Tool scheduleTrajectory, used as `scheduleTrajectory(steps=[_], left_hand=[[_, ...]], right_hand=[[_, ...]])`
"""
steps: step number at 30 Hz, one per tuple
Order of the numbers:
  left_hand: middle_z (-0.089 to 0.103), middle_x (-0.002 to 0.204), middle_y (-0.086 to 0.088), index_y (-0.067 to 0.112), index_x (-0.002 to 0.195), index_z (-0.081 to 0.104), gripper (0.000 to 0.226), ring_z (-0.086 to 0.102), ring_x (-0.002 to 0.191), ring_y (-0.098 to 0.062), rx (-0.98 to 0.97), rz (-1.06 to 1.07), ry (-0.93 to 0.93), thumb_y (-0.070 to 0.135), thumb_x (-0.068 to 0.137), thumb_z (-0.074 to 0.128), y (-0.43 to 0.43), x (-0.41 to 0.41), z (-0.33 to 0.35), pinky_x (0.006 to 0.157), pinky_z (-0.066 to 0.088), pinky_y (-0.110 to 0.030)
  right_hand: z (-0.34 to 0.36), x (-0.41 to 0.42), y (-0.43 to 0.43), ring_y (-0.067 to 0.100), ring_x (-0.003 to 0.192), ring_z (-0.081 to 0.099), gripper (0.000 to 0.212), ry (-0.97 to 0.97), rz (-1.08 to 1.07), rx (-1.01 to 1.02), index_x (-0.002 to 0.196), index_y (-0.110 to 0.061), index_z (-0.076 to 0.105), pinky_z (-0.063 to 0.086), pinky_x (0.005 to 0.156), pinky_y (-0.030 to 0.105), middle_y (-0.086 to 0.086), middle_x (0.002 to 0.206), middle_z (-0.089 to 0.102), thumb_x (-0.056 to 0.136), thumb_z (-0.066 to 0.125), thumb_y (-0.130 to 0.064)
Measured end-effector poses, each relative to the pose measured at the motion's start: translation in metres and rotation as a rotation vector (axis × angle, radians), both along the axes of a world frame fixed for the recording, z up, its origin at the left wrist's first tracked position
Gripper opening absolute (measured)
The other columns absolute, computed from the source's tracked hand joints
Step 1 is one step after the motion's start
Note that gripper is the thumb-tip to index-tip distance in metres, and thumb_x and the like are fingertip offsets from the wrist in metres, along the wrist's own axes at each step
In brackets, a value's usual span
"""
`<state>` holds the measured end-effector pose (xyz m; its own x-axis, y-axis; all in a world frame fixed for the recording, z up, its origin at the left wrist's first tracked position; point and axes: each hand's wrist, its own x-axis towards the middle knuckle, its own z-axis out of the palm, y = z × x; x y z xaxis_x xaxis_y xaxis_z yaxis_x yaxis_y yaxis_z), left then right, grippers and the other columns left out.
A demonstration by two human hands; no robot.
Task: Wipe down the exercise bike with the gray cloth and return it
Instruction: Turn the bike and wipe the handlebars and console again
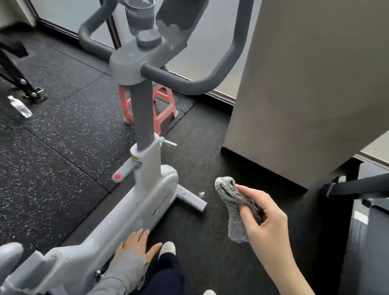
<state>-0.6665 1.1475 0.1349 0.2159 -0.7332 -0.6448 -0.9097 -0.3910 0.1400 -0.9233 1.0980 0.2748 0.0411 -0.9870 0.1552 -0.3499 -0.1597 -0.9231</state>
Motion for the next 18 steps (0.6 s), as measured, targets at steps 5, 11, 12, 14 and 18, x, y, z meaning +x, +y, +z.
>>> scheduleTrajectory(steps=[5,11,12,14,18], left_hand=[[0.01,0.158,0.007,0.023,0.149,0.012,0.07,0.012,0.145,-0.01,-0.1,-0.049,-0.009,0.059,0.092,0.03,-0.07,0.026,-0.003,0.119,0.014,-0.031],[0.049,0.139,-0.014,0.006,0.136,0.046,0.127,0.046,0.13,-0.024,-0.6,-0.126,0.238,0.086,0.058,-0.015,-0.177,0.066,0.062,0.109,0.031,-0.027],[0.062,0.123,-0.019,0.001,0.124,0.058,0.115,0.059,0.116,-0.029,-0.783,-0.143,0.263,0.081,0.071,-0.004,-0.193,0.074,0.078,0.102,0.037,-0.029],[0.071,0.098,-0.02,-0.004,0.104,0.069,0.084,0.069,0.091,-0.031,-1.107,-0.2,0.259,0.062,0.09,0.02,-0.222,0.089,0.109,0.085,0.048,-0.033],[0.069,0.093,-0.015,0.001,0.103,0.071,0.04,0.06,0.088,-0.024,-1.468,-0.243,0.208,0.034,0.081,0.061,-0.269,0.115,0.163,0.08,0.046,-0.038]], right_hand=[[0.003,0.043,-0.051,0.005,0.1,0.064,0.054,0.008,-0.021,-0.039,0.102,-0.036,0.064,0.048,0.087,0.016,-0.007,0.104,0.069,0.08,0.06,0.012],[0.032,0.114,-0.119,0.001,0.097,0.062,0.043,-0.032,-0.12,-0.167,0.1,-0.024,0.066,0.044,0.085,0.009,-0.005,0.102,0.066,0.08,0.062,0.014],[0.039,0.127,-0.13,0.001,0.097,0.062,0.039,-0.042,-0.141,-0.203,0.101,-0.024,0.066,0.044,0.086,0.009,-0.006,0.103,0.065,0.08,0.063,0.01],[0.054,0.153,-0.151,-0.001,0.099,0.061,0.032,-0.05,-0.188,-0.287,0.102,-0.024,0.066,0.044,0.088,0.011,-0.011,0.105,0.064,0.081,0.061,0.0],[0.078,0.194,-0.196,-0.004,0.099,0.058,0.025,0.038,-0.265,-0.423,0.104,-0.01,0.068,0.041,0.09,0.01,-0.006,0.102,0.063,0.082,0.061,-0.002]])
